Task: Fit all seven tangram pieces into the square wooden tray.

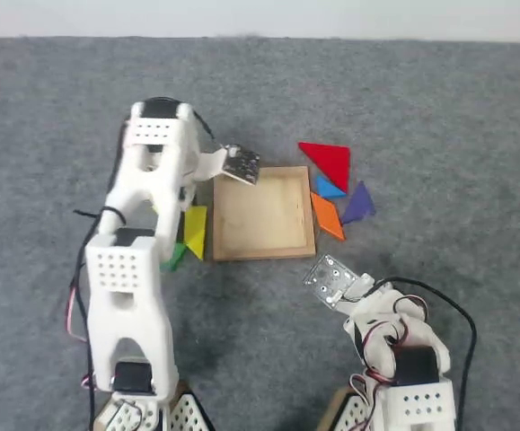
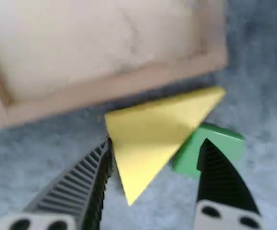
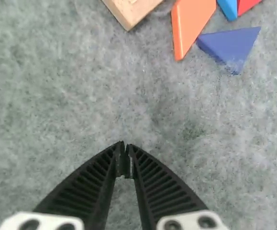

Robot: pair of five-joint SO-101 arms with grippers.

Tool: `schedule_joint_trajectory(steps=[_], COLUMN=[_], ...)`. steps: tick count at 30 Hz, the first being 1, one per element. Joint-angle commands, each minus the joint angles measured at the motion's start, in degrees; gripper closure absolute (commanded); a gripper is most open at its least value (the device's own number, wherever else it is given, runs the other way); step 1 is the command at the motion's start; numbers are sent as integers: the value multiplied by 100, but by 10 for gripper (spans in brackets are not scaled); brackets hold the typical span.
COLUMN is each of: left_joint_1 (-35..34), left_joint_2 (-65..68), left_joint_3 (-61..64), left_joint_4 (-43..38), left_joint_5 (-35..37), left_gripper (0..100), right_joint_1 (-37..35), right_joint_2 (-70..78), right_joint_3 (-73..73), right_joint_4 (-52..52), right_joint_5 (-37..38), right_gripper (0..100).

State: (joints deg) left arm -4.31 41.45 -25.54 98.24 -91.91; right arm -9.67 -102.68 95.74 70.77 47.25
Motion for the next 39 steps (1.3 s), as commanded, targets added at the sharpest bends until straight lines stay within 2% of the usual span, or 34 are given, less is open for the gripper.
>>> schedule_joint_trajectory(steps=[1,5,11,13,16,19,24,30,39], left_joint_1=[-26,9,62,193,281,290,-176,-721,-800], left_joint_2=[-1301,-2470,-3771,-4070,-4299,-4299,-4018,-3912,-3938], left_joint_3=[1042,2088,3653,4136,4963,5508,5771,5780,6281], left_joint_4=[220,-79,-1679,-2409,-3543,-4158,-4237,-4237,-4229], left_joint_5=[308,1468,3024,3886,5600,6549,7015,7015,5987], left_gripper=[727,729,731,731,731,732,733,733,733], right_joint_1=[-48,-48,-48,-48,-48,-48,-48,-48,-40], right_joint_2=[-110,-110,-110,-110,-101,-101,-101,-101,-92], right_joint_3=[79,79,79,79,79,79,79,79,79], right_joint_4=[31,48,57,57,57,57,57,57,57], right_joint_5=[62,62,62,62,44,35,35,35,35], right_gripper=[992,992,992,992,992,992,992,992,992])
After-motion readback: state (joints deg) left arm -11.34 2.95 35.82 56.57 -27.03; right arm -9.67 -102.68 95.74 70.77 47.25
